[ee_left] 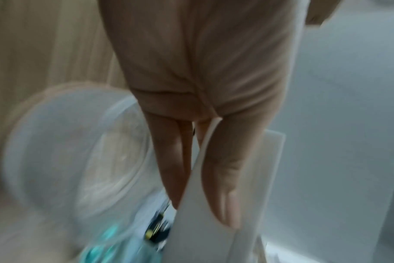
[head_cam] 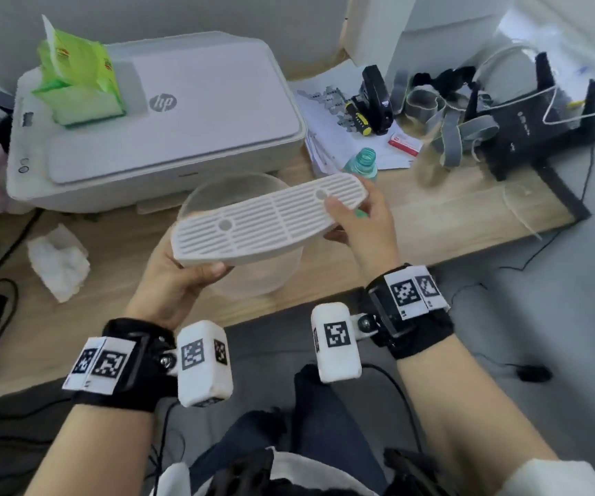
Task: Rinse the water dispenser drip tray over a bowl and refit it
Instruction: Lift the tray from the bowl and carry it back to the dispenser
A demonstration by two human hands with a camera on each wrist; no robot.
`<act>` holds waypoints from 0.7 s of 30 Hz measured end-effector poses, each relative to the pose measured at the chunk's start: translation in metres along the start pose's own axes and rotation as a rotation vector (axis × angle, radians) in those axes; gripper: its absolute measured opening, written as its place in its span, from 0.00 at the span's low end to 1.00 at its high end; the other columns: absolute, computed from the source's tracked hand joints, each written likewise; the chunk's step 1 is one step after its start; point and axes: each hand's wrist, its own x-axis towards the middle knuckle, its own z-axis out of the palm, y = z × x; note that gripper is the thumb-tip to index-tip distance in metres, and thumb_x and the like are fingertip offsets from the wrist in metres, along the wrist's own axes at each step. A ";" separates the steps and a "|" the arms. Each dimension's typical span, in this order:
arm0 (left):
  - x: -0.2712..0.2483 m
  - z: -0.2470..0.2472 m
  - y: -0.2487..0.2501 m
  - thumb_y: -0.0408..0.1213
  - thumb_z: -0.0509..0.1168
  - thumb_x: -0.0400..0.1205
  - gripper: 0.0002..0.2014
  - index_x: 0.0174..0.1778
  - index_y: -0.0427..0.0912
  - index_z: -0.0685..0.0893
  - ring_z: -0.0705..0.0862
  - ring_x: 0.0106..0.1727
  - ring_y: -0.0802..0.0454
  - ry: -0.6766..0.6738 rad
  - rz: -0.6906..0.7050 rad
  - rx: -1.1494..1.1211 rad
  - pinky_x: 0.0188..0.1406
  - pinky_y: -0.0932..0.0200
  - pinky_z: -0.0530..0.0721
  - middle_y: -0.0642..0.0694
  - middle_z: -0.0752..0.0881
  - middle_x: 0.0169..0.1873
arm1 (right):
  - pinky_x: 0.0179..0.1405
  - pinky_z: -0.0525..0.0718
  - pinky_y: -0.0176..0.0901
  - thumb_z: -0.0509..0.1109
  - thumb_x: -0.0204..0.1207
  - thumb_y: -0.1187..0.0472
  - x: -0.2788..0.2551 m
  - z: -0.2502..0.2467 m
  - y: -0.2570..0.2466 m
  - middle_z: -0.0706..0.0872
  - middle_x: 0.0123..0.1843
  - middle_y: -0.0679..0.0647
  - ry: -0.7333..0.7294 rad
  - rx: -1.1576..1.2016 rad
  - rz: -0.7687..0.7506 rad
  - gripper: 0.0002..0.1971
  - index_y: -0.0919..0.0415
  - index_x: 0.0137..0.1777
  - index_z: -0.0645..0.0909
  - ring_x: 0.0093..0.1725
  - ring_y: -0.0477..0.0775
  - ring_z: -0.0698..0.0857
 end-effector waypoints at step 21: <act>-0.231 0.301 -0.276 0.30 0.61 0.80 0.04 0.47 0.35 0.81 0.89 0.31 0.53 -0.788 -1.349 0.486 0.37 0.61 0.88 0.44 0.90 0.30 | 0.38 0.87 0.41 0.75 0.69 0.67 -0.451 -0.279 0.208 0.87 0.55 0.58 1.720 0.739 -0.049 0.30 0.58 0.72 0.71 0.54 0.59 0.87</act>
